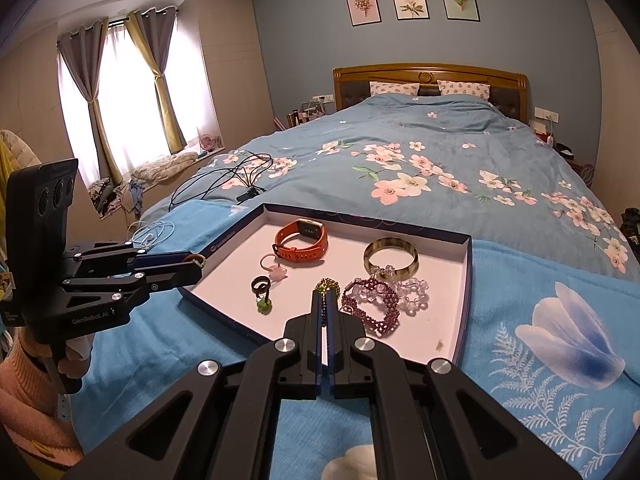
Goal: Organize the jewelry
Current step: 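Lower the multicolour ring with left gripper while right gripper lowers the gold ring into the box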
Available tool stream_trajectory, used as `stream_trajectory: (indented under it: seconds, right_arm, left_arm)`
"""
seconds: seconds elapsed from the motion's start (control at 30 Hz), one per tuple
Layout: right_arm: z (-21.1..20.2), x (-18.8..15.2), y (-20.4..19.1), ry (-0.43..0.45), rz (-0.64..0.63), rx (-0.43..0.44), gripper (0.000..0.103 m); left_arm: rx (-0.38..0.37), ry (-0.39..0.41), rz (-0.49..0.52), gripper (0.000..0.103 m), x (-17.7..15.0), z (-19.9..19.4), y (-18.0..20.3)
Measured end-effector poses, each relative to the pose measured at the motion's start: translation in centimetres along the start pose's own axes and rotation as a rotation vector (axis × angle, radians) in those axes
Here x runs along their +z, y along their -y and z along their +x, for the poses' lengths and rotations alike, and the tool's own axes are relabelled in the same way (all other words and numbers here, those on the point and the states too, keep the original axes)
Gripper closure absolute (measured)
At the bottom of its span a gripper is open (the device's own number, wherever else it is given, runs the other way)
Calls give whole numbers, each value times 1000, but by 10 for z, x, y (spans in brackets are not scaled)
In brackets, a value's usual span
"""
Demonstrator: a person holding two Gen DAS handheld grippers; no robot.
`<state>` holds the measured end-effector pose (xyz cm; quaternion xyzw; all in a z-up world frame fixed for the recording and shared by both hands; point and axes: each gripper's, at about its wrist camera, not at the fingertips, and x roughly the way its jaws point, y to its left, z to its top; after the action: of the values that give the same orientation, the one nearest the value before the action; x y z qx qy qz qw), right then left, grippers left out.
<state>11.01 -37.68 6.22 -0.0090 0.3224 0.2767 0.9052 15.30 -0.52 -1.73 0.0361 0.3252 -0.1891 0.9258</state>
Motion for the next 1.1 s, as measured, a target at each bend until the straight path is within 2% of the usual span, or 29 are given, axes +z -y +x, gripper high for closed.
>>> stream_trajectory:
  seconds: [1.1]
  right_arm:
    - [23, 5, 11, -30, 4, -22, 102]
  left_arm:
    - [36, -28, -18, 84, 11, 36, -11]
